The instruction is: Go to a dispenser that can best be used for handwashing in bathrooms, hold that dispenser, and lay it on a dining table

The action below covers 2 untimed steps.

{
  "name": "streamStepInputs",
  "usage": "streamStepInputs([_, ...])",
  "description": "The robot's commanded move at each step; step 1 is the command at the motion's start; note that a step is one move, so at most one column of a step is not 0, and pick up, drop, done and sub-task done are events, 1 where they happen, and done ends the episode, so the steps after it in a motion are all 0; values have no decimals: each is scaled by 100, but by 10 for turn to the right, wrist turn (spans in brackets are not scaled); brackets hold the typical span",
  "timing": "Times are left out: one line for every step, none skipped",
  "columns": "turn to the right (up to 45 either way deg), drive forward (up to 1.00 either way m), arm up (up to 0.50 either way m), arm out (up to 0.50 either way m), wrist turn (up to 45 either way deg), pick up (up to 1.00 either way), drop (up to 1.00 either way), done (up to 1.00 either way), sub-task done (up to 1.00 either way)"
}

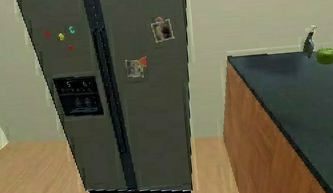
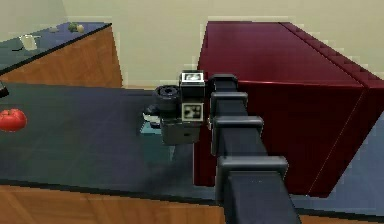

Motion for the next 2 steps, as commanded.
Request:
streamStepInputs([0,0,-16,0,0,0,0,0,0])
streamStepInputs([0,0,0,0,0,100,0,0,0])
